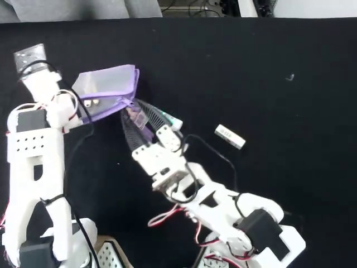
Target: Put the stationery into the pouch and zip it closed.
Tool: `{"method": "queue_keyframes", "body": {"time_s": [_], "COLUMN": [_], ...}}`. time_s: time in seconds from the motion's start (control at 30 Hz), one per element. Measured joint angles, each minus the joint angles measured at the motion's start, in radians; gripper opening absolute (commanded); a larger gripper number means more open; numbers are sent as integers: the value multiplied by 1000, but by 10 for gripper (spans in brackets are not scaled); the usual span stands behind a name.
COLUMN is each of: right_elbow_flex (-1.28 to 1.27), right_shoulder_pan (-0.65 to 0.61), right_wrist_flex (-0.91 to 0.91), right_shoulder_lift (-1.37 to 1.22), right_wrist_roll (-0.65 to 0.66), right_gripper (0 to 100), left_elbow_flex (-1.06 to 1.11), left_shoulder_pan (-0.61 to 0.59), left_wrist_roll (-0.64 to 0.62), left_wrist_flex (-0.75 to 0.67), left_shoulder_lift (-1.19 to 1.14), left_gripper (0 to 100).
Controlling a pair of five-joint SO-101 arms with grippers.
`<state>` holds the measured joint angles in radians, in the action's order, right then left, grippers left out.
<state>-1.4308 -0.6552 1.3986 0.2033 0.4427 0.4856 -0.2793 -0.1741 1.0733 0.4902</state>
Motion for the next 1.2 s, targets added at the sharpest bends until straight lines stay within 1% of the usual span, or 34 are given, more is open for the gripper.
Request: {"method": "queue_keyframes", "body": {"time_s": [0.17,0.3,0.47,0.6,0.8,0.9,0.97,1.07,1.2], "right_elbow_flex": [60,114,233,370,601,651,655,655,603], "right_shoulder_pan": [107,195,269,272,279,290,292,287,292], "right_wrist_flex": [-110,-249,-502,-819,-1455,-1697,-1780,-1823,-1830], "right_shoulder_lift": [0,0,0,14,178,230,239,239,235], "right_wrist_roll": [0,0,0,-9,-141,-178,-181,-176,-34], "right_gripper": [96,93,95,96,97,141,195,247,244], "left_elbow_flex": [0,0,8,31,31,31,31,31,31], "left_shoulder_pan": [-31,-83,-120,-120,-123,-124,-124,-124,-124], "left_wrist_roll": [-18,-20,-25,-25,-25,-25,-25,-25,-25], "left_wrist_flex": [-2,-11,-55,-86,-91,-91,-91,-91,-91], "left_shoulder_lift": [-2,-2,-5,-5,-5,-5,-5,-5,-5], "left_gripper": [29,30,30,30,30,30,30,30,30]}}
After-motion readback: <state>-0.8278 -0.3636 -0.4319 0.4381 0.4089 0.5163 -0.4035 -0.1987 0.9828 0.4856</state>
